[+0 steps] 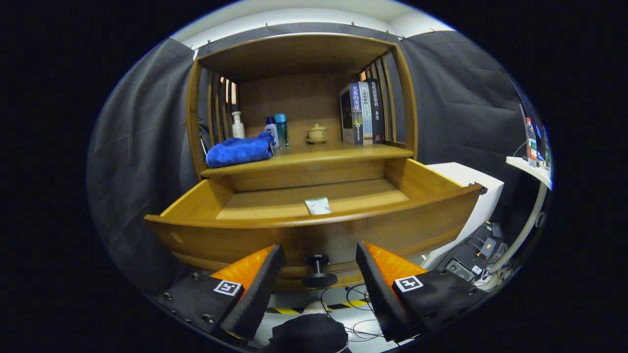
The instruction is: Pull open the drawer, take out the items inside it, and place them on the countertop above the cabinet.
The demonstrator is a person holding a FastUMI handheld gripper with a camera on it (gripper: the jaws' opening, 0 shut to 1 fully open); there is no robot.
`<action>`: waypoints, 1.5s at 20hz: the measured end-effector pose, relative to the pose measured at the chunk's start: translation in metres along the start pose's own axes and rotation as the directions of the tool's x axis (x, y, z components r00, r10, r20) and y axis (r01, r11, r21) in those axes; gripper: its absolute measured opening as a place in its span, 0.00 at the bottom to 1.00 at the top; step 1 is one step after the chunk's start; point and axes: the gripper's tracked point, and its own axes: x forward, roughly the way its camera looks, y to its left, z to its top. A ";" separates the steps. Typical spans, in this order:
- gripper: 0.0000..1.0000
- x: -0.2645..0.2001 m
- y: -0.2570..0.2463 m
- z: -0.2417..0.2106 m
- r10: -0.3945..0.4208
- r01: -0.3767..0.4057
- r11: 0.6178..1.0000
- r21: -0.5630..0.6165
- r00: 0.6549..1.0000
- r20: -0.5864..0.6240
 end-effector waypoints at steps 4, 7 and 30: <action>0.98 0.000 0.002 0.050 -0.007 0.007 1.000 0.002 0.999 0.042; 0.97 0.016 -0.009 0.072 -0.074 0.073 0.997 0.016 0.997 0.015; 0.98 0.202 0.004 0.005 -0.092 -0.037 0.985 -0.171 0.721 -0.687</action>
